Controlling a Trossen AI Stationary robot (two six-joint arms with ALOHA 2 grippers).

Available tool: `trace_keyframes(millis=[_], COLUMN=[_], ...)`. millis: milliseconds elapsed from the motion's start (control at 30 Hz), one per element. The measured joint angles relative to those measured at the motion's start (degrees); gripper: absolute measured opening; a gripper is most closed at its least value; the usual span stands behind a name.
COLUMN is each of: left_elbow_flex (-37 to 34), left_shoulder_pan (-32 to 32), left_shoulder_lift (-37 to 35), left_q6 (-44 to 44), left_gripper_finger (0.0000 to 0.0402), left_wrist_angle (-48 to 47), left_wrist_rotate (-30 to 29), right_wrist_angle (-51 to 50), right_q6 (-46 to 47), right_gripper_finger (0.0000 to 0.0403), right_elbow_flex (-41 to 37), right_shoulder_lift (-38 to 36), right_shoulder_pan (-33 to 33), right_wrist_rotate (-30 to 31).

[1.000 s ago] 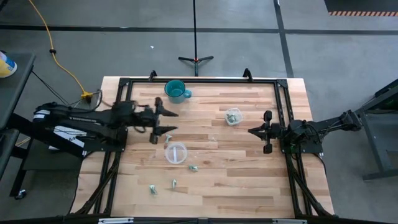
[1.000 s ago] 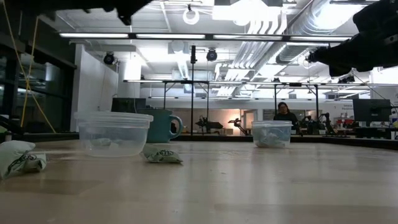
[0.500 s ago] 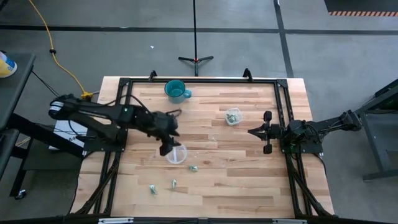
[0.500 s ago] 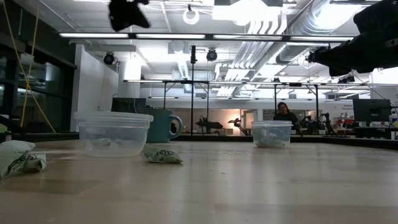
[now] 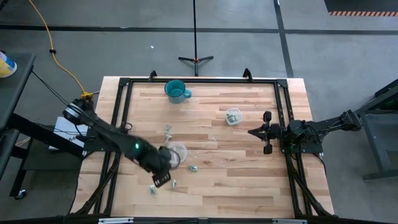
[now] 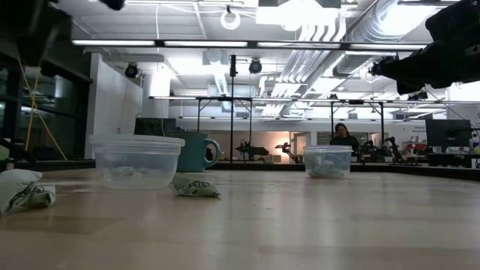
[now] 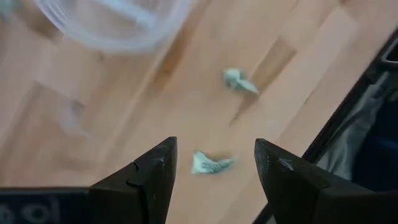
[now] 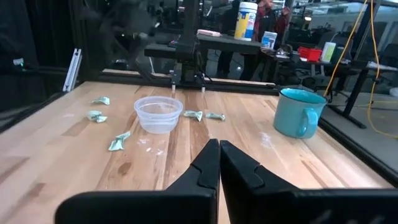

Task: Pick and place items into bin
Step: Put the stevia packet into the left transparent bin

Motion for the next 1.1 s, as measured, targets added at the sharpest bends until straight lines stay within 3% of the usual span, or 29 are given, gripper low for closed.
trace_keyframes(millis=[167,267,367,500,700,933,1100], left_elbow_flex=[0.0,0.0,0.0,0.0,0.0,0.0,0.0], left_shoulder_pan=[-4.6,-5.9,-6.8,-7.0,-6.6,-7.5,-8.3], left_shoulder_lift=[5.7,9.1,12.1,15.1,16.2,16.2,16.2], left_q6=[-19.0,-32.2,-40.2,-41.6,-39.5,-44.2,-45.1], left_gripper_finger=[0.0242,0.0238,0.0233,0.0228,0.0227,0.0227,0.0227], left_wrist_angle=[-0.5,-1.9,-2.2,0.3,7.6,2.0,3.0], left_wrist_rotate=[1.3,6.3,11.2,14.2,12.2,10.8,9.3], right_wrist_angle=[-0.2,-0.2,-0.2,-0.4,-0.2,0.1,0.1], right_q6=[0.6,0.6,0.6,0.6,-1.4,-1.6,-1.6], right_gripper_finger=[0.0005,0.0007,0.0004,0.0001,0.0004,0.0004,0.0006], right_elbow_flex=[0.0,0.0,0.0,0.0,0.0,0.0,0.0], right_shoulder_lift=[0.0,0.0,0.0,0.0,0.0,-0.1,-0.1], right_shoulder_pan=[0.0,0.0,0.0,0.0,0.0,0.0,0.0], right_wrist_rotate=[0.0,0.0,0.0,0.1,0.2,0.2,0.2])
